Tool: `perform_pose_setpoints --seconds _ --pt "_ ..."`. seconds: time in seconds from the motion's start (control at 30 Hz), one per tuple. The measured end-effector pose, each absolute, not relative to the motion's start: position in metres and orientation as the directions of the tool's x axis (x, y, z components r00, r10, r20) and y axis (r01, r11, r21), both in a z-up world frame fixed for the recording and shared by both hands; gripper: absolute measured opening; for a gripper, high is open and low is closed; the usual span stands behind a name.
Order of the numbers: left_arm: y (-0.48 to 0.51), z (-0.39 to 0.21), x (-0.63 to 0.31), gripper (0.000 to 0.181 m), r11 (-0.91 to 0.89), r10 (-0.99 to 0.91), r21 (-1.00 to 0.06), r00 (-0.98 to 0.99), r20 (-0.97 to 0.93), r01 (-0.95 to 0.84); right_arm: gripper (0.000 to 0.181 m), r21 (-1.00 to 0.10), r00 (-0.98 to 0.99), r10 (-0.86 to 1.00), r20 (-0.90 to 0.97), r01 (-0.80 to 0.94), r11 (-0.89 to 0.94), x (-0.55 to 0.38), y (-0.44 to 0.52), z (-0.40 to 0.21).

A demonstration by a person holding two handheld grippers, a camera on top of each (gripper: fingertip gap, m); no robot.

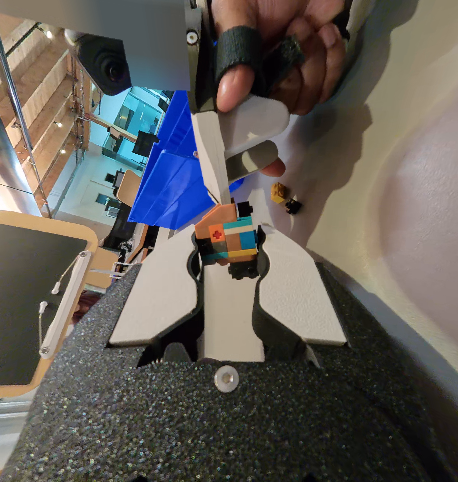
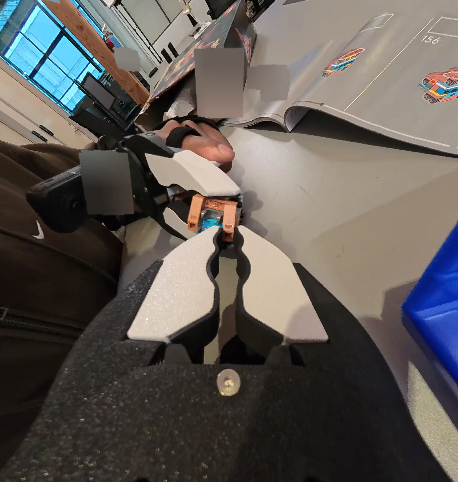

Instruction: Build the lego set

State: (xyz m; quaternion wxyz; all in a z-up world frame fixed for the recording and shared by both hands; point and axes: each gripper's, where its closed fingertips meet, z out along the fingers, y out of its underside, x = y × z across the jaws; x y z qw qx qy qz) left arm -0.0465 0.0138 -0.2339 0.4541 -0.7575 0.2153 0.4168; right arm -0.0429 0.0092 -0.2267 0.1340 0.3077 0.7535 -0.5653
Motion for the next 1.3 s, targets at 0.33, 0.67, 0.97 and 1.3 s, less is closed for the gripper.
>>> perform_pose_setpoints --seconds 0.33,0.67,0.97,1.3 --pt "0.016 -0.234 -0.044 0.042 -0.5 0.035 -0.444 0.495 -0.868 -0.744 0.007 -0.769 -0.776 0.33 -0.537 0.611 0.186 -0.042 0.009 -0.23" --pt "0.016 -0.234 -0.042 0.041 -0.479 0.039 -0.476 0.524 -0.851 -0.738 0.008 -0.768 -0.779 0.317 -0.541 0.611 0.191 -0.041 0.007 -0.23" --pt "0.015 -0.231 -0.04 0.041 -0.458 0.047 -0.503 0.546 -0.837 -0.733 0.007 -0.766 -0.777 0.309 -0.548 0.615 0.188 -0.04 0.007 -0.229" --pt "0.015 -0.232 -0.036 0.041 -0.449 0.018 -0.465 0.513 -0.858 -0.763 0.008 -0.768 -0.788 0.315 -0.529 0.602 0.219 -0.037 0.006 -0.232"
